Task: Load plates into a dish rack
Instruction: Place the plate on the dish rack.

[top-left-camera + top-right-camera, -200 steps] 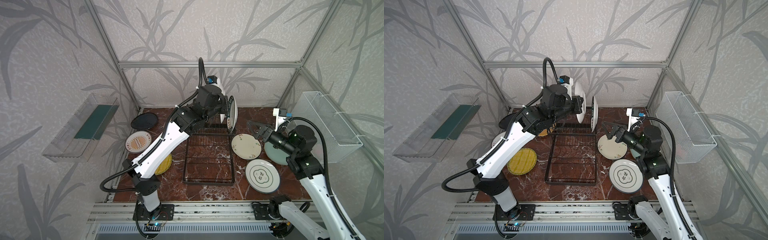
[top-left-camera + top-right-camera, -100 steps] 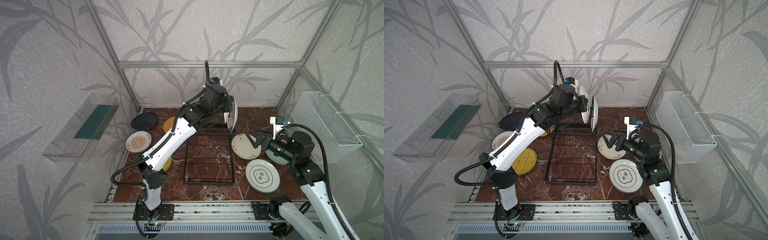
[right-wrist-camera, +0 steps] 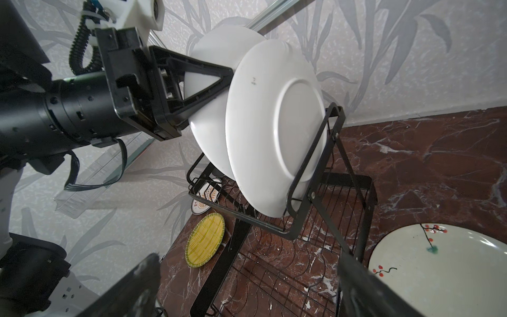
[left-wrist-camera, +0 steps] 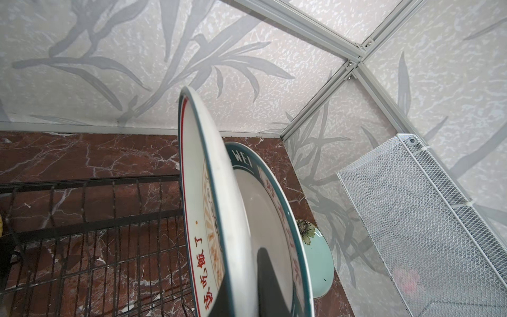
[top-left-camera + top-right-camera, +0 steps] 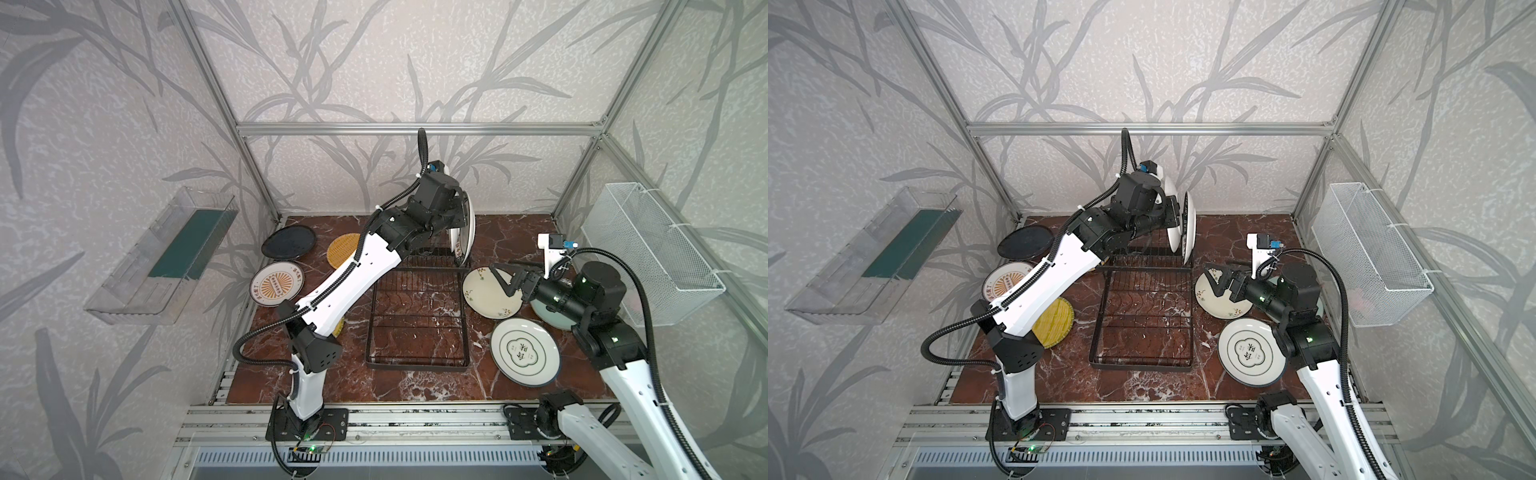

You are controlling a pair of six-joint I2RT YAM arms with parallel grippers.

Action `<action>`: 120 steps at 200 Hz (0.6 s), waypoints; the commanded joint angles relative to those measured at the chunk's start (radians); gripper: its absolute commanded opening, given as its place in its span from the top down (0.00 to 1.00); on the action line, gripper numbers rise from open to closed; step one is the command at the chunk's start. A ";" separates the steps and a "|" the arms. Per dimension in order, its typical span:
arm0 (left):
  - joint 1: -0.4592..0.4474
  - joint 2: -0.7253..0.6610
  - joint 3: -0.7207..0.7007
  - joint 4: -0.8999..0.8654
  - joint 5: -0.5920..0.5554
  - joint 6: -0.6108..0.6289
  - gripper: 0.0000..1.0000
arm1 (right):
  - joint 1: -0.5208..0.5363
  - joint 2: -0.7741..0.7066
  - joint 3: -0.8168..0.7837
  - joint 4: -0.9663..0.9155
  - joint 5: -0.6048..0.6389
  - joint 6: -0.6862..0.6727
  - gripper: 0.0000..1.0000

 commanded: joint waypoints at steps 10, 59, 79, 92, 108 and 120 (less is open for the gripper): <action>-0.004 0.001 -0.012 0.014 -0.045 0.010 1.00 | 0.003 -0.002 -0.009 0.019 -0.014 -0.006 0.01; -0.021 0.006 -0.060 0.025 -0.094 0.042 1.00 | 0.004 -0.001 -0.010 0.017 -0.009 -0.006 0.01; -0.030 0.005 -0.072 0.028 -0.111 0.053 1.00 | 0.004 0.001 -0.012 0.017 -0.009 -0.006 0.01; -0.034 0.006 -0.082 0.035 -0.119 0.059 1.00 | 0.004 0.001 -0.012 0.018 -0.007 -0.006 0.01; -0.039 0.007 -0.093 0.041 -0.129 0.065 1.00 | 0.004 0.002 -0.014 0.017 -0.006 -0.005 0.01; -0.042 0.007 -0.100 0.041 -0.142 0.070 1.00 | 0.004 0.004 -0.015 0.018 -0.006 -0.004 0.01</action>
